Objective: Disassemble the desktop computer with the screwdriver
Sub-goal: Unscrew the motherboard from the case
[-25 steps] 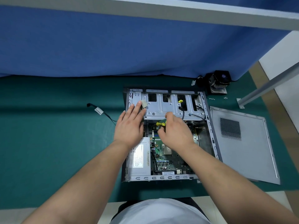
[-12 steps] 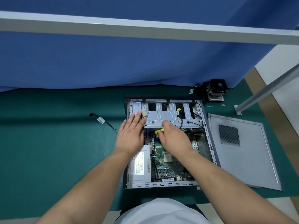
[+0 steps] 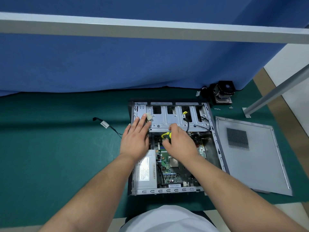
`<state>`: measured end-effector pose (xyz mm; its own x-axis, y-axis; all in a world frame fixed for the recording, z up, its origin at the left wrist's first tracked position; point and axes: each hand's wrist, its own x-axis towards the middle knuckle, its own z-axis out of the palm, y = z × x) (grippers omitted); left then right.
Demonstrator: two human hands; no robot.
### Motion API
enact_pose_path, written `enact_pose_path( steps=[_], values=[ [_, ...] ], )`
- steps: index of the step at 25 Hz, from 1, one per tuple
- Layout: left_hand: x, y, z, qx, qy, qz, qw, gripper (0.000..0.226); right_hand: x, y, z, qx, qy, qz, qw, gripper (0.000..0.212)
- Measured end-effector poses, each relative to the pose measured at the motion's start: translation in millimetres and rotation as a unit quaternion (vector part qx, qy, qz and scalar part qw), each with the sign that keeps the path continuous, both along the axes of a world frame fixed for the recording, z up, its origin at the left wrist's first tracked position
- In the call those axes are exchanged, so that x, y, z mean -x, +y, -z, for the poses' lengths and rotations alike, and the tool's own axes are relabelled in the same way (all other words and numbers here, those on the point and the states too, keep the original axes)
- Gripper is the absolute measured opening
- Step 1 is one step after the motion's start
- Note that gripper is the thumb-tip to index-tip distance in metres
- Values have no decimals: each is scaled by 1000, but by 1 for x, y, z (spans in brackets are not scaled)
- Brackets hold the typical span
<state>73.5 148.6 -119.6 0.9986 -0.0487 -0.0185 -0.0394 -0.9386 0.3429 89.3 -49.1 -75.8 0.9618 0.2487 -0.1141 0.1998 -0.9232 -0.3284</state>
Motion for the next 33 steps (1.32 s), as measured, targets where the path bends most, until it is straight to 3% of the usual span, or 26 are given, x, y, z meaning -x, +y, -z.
enact_pose_path(
  steps=[3,7,10,14,17,21,23,28,33],
  values=[
    [-1,0,0,1,0,0,1000,58,-1,1,-2,14,10,24,1000,41],
    [0,0,-1,3,1,-1,1000,58,-1,4,-2,22,10,-18,1000,28],
    [0,0,-2,3,2,2,1000,58,-1,1,-4,3,7,-2,1000,34],
    [0,-1,-3,4,1,2,1000,58,-2,4,-2,63,-8,3,998,33],
    [1,-1,-2,3,0,2,1000,58,-1,1,2,15,-25,-17,999,25],
    [-1,-1,-1,3,-1,1,1000,58,5,-2,5,-94,22,81,992,36],
    [-1,-1,0,-1,-2,1,1000,58,5,0,6,-53,18,83,995,32],
    [-2,-1,0,3,1,-1,1000,58,-3,0,1,54,-38,-33,997,26],
    [-1,-2,-2,6,0,0,1000,58,-4,4,-2,122,-53,-46,990,35]
  ],
)
